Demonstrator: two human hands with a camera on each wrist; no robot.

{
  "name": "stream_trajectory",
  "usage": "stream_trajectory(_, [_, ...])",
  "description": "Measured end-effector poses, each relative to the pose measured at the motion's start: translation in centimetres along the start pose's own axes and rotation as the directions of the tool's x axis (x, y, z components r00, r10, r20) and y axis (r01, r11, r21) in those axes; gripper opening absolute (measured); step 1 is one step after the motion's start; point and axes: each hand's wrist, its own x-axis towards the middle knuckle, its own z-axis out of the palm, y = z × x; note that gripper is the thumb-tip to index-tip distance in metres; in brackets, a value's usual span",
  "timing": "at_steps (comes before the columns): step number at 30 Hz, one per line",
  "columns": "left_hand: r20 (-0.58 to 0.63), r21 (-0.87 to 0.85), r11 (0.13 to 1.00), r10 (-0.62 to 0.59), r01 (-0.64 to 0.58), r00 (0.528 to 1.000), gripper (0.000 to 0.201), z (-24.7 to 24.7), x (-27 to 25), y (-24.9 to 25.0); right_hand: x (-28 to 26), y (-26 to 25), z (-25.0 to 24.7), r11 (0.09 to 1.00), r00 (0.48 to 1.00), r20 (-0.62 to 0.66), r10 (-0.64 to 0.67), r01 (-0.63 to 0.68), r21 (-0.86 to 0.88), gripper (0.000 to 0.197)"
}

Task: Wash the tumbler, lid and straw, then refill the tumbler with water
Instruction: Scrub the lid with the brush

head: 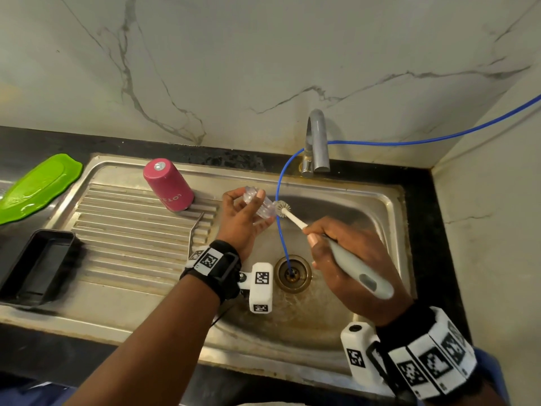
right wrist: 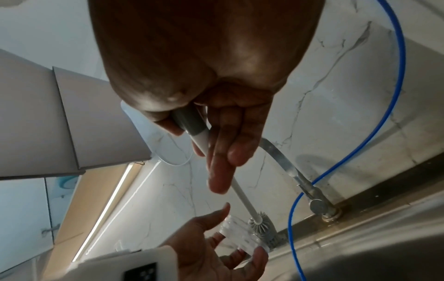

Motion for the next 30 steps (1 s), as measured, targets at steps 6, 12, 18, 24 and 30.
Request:
stream_trajectory(6, [0.171, 0.030, 0.991, -0.130, 0.127, 0.977, 0.032, 0.9, -1.7, -2.8, 1.0, 2.6, 0.4, 0.923, 0.935, -0.110, 0.338, -0.306, 0.234, 0.016])
stream_trajectory(12, [0.171, 0.049, 0.995, -0.099, 0.092, 0.980, 0.043, 0.5, -0.5, -2.3, 0.1, 1.5, -0.4, 0.993, 0.988, -0.121, 0.097, -0.087, 0.083, 0.018])
stream_trajectory(18, [0.129, 0.093, 0.994, -0.073, 0.061, 0.989, 0.053, 0.8, 0.1, -2.0, -0.7, 0.4, -0.2, 0.993, 0.982, -0.174, 0.073, -0.055, 0.107, 0.014])
stream_trajectory(24, [0.128, 0.114, 0.991, -0.091, 0.077, 0.988, 0.040, 0.2, 0.7, -2.8, -0.6, -0.1, 0.7, 0.994, 0.991, -0.125, 0.052, -0.039, 0.105, 0.015])
stream_trajectory(30, [0.162, 0.154, 0.986, -0.088, 0.063, 0.983, 0.033, -0.1, 0.7, -4.0, 0.3, 0.1, 0.2, 0.999, 0.992, -0.120, 0.038, -0.034, 0.034, 0.016])
